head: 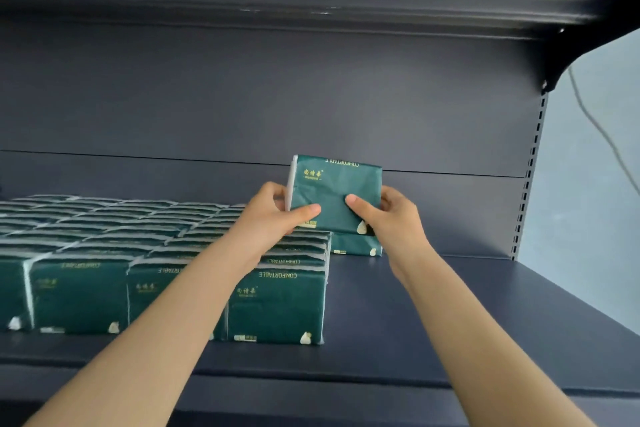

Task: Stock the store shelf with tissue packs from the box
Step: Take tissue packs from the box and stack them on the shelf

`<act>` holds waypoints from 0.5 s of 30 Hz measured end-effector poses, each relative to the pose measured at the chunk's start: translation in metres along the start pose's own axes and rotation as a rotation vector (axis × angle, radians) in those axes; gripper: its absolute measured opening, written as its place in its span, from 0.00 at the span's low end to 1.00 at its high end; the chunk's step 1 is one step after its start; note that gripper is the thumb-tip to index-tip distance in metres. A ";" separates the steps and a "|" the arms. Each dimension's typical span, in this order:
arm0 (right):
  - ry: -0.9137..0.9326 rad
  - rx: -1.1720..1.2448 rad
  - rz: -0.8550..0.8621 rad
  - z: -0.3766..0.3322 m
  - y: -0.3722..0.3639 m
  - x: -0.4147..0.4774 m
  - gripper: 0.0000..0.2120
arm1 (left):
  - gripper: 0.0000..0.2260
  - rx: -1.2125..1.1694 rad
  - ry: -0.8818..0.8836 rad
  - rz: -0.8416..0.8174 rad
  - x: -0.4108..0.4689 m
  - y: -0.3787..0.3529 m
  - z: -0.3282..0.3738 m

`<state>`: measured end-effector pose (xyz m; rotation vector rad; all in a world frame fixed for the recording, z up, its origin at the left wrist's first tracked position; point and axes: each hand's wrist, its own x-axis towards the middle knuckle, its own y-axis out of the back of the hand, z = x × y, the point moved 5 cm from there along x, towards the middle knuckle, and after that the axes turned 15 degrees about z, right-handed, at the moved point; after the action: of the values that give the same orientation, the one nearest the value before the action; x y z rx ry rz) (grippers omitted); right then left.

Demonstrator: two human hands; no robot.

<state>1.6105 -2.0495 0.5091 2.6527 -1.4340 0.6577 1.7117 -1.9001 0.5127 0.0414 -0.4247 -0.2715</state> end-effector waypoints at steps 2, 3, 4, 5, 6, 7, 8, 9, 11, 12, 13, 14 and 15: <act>0.021 -0.054 0.005 -0.002 0.013 0.000 0.10 | 0.12 0.132 -0.095 -0.010 -0.012 0.000 0.000; 0.032 -0.077 0.013 -0.001 0.020 0.001 0.09 | 0.11 0.221 -0.163 -0.017 -0.017 0.000 0.000; 0.037 -0.089 0.025 0.000 0.028 0.004 0.10 | 0.12 0.330 -0.247 -0.017 -0.022 0.000 0.000; 0.040 -0.093 0.041 0.003 0.036 0.007 0.11 | 0.16 0.447 -0.340 -0.006 -0.026 0.000 0.000; 0.045 -0.103 0.060 0.006 0.044 0.012 0.11 | 0.20 0.567 -0.432 0.003 -0.030 0.000 0.000; 0.045 -0.120 0.081 0.011 0.051 0.017 0.11 | 0.24 0.698 -0.516 -0.005 -0.035 -0.002 -0.003; 0.036 -0.144 0.100 0.017 0.058 0.023 0.12 | 0.28 0.828 -0.595 -0.032 -0.040 -0.004 -0.006; 0.024 -0.170 0.120 0.026 0.063 0.028 0.12 | 0.32 0.948 -0.671 -0.062 -0.045 -0.006 -0.009; 0.010 -0.254 0.164 0.046 0.068 0.039 0.13 | 0.42 1.084 -0.813 -0.075 -0.054 -0.006 -0.016; 0.010 -0.315 0.182 0.057 0.067 0.045 0.14 | 0.45 1.122 -0.881 -0.076 -0.055 -0.007 -0.021; 0.016 -0.383 0.192 0.067 0.064 0.049 0.15 | 0.44 1.144 -0.930 -0.056 -0.054 -0.006 -0.027; 0.026 -0.451 0.192 0.075 0.061 0.053 0.15 | 0.42 1.159 -0.970 -0.012 -0.051 -0.005 -0.033; 0.036 -0.506 0.185 0.084 0.056 0.058 0.16 | 0.41 1.159 -1.001 0.033 -0.049 -0.005 -0.037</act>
<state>1.6211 -2.1473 0.4472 2.1317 -1.5927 0.2939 1.6829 -1.8927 0.4586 1.0660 -1.5355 0.0433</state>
